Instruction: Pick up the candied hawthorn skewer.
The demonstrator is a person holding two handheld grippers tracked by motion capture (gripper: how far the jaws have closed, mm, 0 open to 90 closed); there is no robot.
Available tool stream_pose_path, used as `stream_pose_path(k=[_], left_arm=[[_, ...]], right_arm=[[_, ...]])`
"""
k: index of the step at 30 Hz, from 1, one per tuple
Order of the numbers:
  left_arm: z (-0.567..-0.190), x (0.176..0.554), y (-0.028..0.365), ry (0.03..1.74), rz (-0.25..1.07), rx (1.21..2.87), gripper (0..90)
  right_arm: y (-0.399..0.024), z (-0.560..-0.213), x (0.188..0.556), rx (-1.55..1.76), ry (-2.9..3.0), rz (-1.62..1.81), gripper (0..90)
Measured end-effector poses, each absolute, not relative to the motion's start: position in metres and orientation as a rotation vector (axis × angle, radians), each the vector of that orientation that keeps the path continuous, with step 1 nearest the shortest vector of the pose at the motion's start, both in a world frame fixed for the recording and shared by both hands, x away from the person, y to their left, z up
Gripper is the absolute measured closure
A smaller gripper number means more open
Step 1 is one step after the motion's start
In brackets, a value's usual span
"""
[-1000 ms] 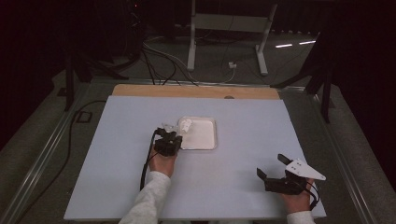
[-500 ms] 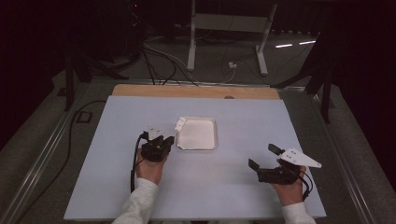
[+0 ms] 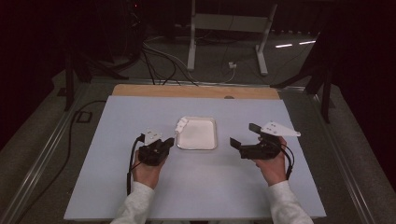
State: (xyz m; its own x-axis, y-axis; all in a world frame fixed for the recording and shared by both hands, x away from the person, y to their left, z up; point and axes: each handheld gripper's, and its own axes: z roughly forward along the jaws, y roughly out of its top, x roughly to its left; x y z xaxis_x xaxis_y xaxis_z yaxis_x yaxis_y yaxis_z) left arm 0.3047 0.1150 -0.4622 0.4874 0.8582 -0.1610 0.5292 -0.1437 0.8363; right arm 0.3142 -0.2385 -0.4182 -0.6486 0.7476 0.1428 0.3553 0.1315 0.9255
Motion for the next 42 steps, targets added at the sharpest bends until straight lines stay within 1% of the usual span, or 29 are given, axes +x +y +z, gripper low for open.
stream_pose_path(k=[2, 12, 19, 29, 42], left_arm=[[-0.462, 0.304, 0.113, 1.158, 0.447, 1.816, 90.0], [-0.461, 0.301, 0.114, 1.145, 0.442, 1.796, 90.0], [-0.46, 0.298, 0.112, 1.131, 0.453, 1.796, 90.0], [-0.462, 0.298, 0.107, 1.114, 0.456, 1.808, 90.0], [-0.462, 0.296, 0.105, 1.096, 0.462, 1.803, 90.0]], right_arm=[[-0.23, -0.414, 0.326, 1.08, 2.064, 1.557, 0.3], [-0.204, -0.403, 0.361, 1.079, 2.104, 1.612, 0.3], [-0.185, -0.406, 0.38, 1.089, 2.148, 1.609, 0.3], [-0.164, -0.418, 0.395, 1.149, 2.19, 1.656, 0.3], [-0.155, -0.428, 0.405, 1.202, 2.225, 1.686, 0.3]])
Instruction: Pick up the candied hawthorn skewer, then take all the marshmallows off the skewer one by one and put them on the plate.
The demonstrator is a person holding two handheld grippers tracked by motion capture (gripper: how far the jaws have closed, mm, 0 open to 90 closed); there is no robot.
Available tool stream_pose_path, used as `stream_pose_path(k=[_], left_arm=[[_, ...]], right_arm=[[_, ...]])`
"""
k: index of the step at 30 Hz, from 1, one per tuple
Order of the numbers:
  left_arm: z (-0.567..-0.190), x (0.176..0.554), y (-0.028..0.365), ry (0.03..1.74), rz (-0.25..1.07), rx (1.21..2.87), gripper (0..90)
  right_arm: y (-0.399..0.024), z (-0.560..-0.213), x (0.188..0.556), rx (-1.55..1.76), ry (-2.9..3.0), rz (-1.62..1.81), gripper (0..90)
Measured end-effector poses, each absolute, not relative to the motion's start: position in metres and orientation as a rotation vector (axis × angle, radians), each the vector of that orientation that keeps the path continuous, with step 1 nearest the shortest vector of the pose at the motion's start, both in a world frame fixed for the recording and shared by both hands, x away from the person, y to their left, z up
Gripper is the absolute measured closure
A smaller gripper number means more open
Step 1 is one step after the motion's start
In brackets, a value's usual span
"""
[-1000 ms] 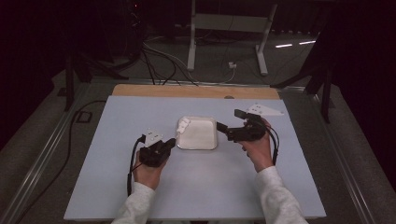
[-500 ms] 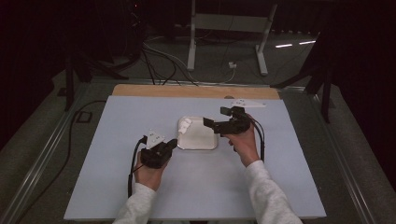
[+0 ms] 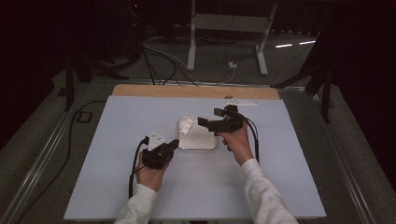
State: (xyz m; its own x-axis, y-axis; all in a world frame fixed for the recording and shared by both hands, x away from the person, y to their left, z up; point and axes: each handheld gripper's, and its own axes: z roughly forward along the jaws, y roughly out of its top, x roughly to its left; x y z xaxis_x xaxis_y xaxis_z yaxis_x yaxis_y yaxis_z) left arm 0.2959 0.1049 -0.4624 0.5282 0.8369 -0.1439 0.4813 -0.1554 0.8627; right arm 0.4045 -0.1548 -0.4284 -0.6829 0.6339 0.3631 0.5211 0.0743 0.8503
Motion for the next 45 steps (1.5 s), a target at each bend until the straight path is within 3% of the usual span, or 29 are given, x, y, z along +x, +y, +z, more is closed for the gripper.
stream_pose_path(k=[4, 10, 17, 21, 27, 39, 45], left_arm=[[-0.463, 0.296, 0.104, 1.09, 0.462, 1.808, 90.0], [-0.464, 0.294, 0.1, 1.079, 0.464, 1.814, 90.0], [-0.465, 0.293, 0.097, 1.065, 0.467, 1.822, 90.0], [-0.465, 0.293, 0.096, 1.062, 0.469, 1.815, 90.0], [-0.465, 0.293, 0.095, 1.046, 0.473, 1.807, 90.0], [-0.467, 0.294, 0.094, 1.04, 0.461, 1.816, 90.0], [-0.469, 0.294, 0.092, 1.034, 0.47, 1.836, 90.0]], right_arm=[[-0.15, -0.429, 0.407, 1.211, 2.238, 1.703, 0.5], [-0.145, -0.43, 0.408, 1.24, 2.281, 1.722, 10.7], [-0.138, -0.43, 0.408, 1.249, 2.355, 1.743, 30.7], [-0.135, -0.433, 0.41, 1.306, 2.392, 1.743, 47.1], [-0.134, -0.44, 0.413, 1.401, 2.428, 1.738, 51.9], [-0.136, -0.443, 0.416, 1.516, 2.424, 1.824, 70.0], [-0.139, -0.44, 0.416, 1.513, 2.412, 1.836, 73.6]])
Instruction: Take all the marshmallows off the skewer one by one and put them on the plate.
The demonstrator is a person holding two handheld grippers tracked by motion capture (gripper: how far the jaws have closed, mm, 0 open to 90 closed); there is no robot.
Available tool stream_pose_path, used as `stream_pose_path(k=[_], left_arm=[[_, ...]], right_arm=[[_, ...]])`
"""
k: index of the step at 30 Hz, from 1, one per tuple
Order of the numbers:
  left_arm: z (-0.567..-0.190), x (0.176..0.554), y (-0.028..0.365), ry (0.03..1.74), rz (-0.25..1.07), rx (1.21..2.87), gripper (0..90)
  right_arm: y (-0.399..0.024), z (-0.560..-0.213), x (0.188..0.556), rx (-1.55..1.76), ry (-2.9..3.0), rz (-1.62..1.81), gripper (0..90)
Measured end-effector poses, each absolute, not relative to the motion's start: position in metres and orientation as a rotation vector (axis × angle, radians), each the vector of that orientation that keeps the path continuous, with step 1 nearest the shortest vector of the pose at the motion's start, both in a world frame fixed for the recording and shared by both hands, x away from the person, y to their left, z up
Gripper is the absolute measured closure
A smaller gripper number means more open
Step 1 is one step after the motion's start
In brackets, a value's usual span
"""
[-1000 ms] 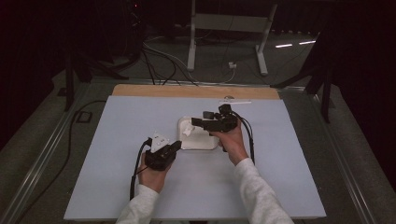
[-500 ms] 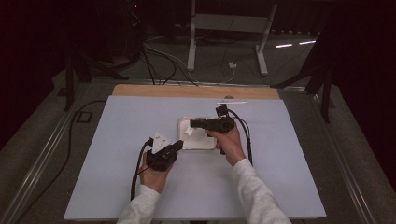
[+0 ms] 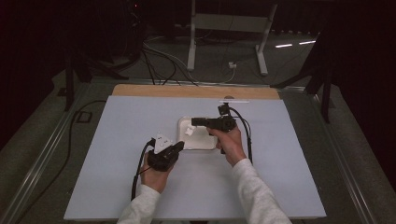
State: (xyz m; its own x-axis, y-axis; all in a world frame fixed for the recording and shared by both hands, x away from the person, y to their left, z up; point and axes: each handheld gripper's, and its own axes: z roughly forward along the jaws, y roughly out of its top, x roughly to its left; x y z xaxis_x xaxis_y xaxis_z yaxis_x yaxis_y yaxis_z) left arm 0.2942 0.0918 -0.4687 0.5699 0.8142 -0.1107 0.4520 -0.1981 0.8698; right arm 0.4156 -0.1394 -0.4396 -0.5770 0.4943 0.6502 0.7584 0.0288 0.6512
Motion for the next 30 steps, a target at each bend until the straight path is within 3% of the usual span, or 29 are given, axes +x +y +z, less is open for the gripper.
stream_pose_path(k=[30], left_arm=[[-0.4699, 0.2892, 0.0883, 0.999, 0.537, 1.893, 90.0]], right_arm=[[-0.1487, -0.4331, 0.4144, -1.403, -2.098, -1.645, 84.4]])
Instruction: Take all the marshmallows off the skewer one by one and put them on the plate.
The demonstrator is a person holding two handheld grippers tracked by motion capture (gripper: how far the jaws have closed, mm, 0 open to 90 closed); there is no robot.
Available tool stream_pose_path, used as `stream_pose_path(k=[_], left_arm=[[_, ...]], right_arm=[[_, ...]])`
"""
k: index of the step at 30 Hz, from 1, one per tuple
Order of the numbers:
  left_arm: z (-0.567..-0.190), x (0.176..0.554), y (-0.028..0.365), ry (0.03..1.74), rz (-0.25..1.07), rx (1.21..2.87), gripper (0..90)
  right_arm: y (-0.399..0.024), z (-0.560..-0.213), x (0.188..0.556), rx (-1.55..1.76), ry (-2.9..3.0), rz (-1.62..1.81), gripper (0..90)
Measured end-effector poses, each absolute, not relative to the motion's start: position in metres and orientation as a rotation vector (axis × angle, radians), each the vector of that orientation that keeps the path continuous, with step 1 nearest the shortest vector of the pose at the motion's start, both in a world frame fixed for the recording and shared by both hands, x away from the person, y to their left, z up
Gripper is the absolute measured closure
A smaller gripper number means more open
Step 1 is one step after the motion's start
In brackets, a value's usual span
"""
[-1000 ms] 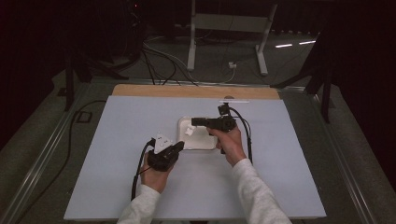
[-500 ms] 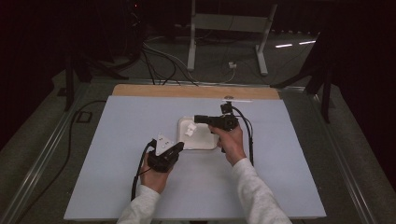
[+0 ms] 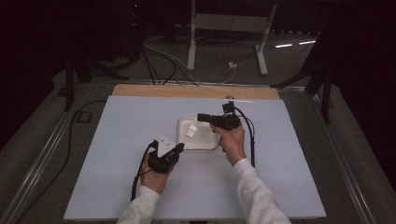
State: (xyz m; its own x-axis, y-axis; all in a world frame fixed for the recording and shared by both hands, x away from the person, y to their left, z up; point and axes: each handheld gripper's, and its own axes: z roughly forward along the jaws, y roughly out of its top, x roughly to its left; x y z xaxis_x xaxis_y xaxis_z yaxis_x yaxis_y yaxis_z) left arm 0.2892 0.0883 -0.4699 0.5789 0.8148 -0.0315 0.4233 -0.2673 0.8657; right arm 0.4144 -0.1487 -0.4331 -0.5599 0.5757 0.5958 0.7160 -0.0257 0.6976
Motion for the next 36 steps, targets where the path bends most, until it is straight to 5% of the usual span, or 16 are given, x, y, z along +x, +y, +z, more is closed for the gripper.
stream_pose_path(k=[25, 31, 36], left_arm=[[-0.476, 0.292, 0.104, 1.078, 0.496, 1.854, 90.0], [-0.477, 0.293, 0.104, 1.082, 0.494, 1.854, 90.0], [-0.477, 0.294, 0.104, 1.087, 0.495, 1.855, 90.0]], right_arm=[[-0.163, -0.449, 0.421, -1.536, -2.225, -1.582, 80.2], [-0.162, -0.462, 0.423, -1.59, -2.227, -1.511, 53.5], [-0.161, -0.467, 0.423, -1.593, -2.238, -1.48, 40.5]])
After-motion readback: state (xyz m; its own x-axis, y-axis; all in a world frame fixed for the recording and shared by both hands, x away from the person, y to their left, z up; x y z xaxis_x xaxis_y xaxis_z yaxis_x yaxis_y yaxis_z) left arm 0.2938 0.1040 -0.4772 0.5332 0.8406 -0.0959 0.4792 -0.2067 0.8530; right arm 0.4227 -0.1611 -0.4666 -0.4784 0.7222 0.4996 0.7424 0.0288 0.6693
